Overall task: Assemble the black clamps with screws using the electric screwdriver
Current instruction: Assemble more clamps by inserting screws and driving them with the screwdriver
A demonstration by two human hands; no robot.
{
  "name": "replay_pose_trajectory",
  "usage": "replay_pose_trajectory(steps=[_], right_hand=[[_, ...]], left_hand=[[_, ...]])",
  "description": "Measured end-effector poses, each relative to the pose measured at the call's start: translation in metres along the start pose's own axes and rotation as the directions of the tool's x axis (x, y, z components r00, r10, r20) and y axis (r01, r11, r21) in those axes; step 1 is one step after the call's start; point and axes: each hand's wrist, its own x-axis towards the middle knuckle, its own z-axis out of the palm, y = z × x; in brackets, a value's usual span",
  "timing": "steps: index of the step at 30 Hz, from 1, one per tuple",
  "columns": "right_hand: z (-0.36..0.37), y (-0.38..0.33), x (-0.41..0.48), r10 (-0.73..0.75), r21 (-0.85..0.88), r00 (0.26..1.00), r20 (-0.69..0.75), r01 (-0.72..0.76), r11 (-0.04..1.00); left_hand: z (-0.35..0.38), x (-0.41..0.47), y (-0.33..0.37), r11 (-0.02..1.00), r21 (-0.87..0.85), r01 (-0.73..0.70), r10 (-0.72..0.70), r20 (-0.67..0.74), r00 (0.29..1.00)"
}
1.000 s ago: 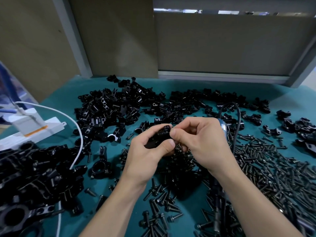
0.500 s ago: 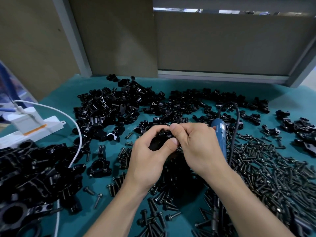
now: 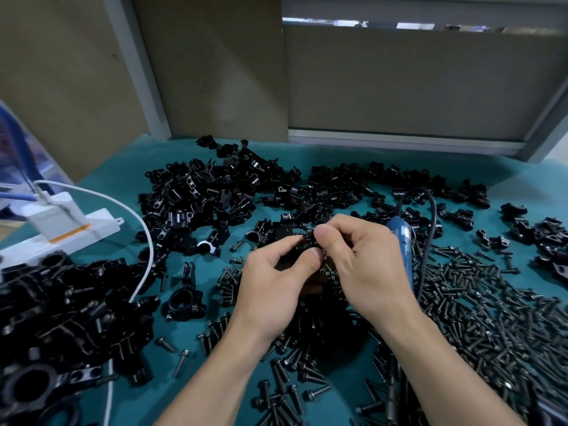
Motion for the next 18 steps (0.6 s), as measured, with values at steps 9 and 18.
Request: replay_pose_trajectory(steps=[9, 18], right_hand=[[0.001, -0.005, 0.000, -0.030, -0.026, 0.999, -0.012, 0.030, 0.999], [-0.007, -0.003, 0.003, 0.056, -0.272, 0.997, 0.048, -0.040, 0.961]], left_hand=[[0.004, -0.002, -0.001, 0.996, -0.040, -0.076, 0.076, 0.016, 0.997], [0.001, -0.002, -0.003, 0.984, 0.118, -0.135, 0.134, 0.014, 0.991]])
